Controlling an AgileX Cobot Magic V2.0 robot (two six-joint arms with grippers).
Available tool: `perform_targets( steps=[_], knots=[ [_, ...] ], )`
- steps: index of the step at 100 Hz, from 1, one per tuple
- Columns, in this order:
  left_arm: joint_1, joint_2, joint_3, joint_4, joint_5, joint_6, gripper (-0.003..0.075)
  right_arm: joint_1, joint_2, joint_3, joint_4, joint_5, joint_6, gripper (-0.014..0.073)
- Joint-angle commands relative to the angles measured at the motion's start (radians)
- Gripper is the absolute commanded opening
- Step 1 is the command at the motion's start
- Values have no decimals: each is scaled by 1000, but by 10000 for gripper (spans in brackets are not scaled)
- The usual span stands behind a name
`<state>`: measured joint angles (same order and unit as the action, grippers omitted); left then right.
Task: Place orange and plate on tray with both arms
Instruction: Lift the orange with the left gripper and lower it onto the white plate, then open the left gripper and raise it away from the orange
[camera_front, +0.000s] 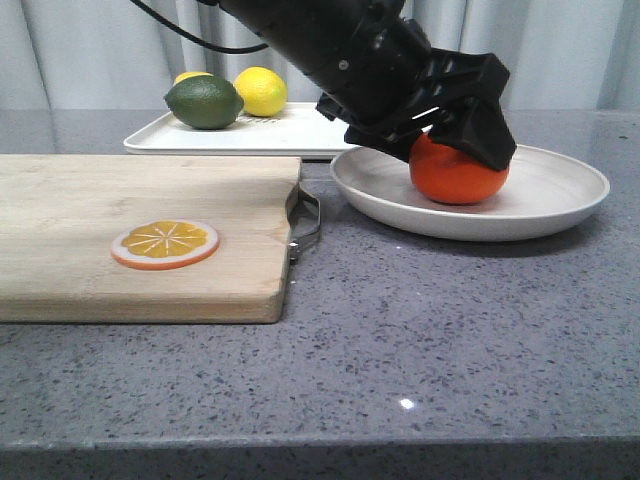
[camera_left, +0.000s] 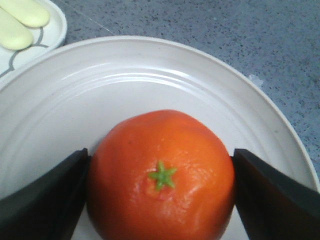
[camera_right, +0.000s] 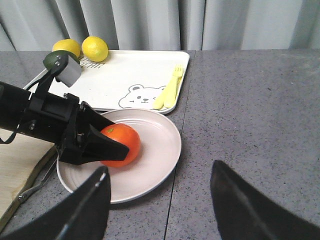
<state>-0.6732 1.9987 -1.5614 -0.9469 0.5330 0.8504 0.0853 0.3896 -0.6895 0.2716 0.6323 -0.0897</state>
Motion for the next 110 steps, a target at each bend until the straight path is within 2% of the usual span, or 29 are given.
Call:
perform_targets(
  steps=[1,8,15,55,66,85,98,110],
  knots=[
    [-8,-52,-33,-27,-16,-11,541,-7,15,-32,2,-77,-9,451],
    [-8,-52,-33,-27,-15,-11,606,-7,15,-32,2,-77,-9,451],
    [-8,-54,-33,-27,-15,-11,634,-7,15,-32,2,-77,-9,451],
    [-6,-171,-62,-21,-34,-12,630,-7,15,-32,2,-76,-9,451],
    [-1,-229,-47,-16,-79,-15,628,-7,15,-32,2,-73,-9,451],
    [-1,-355,58,22,-166,-15,617,-7,15,-32,2,-63,-9,451],
    [4,-469,195,59,-248,-15,617,-7,15,-32,2,-62,-9,451],
    [50,-579,332,58,-292,-15,617,-7,15,-32,2,-62,-9,451]
  ],
)
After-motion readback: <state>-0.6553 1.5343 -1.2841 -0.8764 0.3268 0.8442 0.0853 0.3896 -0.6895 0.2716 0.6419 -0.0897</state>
